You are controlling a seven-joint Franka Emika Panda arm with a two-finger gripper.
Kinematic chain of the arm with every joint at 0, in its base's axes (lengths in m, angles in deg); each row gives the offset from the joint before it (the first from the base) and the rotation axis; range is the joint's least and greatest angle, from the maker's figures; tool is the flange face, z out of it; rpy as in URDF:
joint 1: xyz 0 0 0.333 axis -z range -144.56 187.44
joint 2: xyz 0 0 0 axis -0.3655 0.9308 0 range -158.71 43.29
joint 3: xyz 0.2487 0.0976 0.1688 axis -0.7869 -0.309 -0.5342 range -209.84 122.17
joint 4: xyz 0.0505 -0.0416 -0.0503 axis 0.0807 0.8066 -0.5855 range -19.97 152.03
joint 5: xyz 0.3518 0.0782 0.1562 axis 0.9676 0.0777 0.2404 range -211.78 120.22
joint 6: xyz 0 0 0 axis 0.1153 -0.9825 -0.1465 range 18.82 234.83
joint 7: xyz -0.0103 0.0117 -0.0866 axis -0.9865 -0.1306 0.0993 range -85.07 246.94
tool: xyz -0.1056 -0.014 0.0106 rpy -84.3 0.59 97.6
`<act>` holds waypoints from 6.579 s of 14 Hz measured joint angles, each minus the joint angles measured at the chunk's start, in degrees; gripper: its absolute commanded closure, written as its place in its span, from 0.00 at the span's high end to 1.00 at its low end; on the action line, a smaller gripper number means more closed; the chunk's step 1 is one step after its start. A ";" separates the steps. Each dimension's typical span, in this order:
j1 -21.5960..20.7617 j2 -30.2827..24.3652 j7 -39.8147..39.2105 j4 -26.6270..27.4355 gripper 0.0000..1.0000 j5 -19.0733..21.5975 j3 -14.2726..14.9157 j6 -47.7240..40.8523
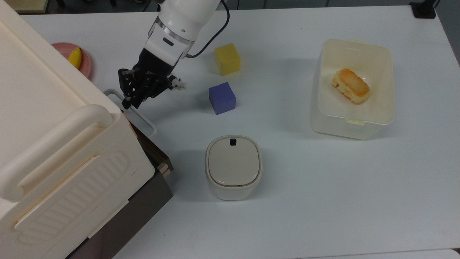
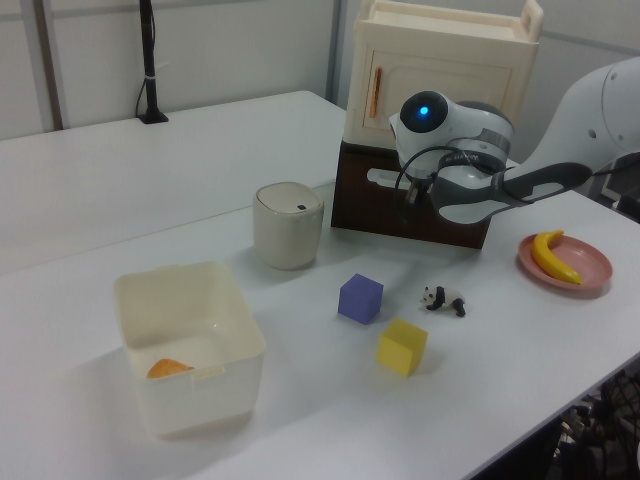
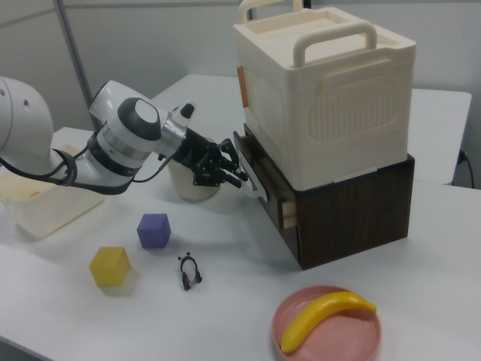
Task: Slide the drawer open
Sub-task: 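Pull the handle outward, sliding the brown drawer out, then keep pulling the handle to extend the drawer further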
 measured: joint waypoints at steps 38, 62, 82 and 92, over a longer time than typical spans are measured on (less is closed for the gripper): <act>-1.69 -3.58 2.35 5.28 0.41 -0.02 0.23 0.00; -1.23 -1.36 1.81 3.82 0.15 -2.30 0.26 0.00; -1.91 -2.23 1.86 4.50 0.14 -2.30 0.22 -0.33; -3.51 -3.87 3.14 6.05 0.59 -2.29 0.19 -0.82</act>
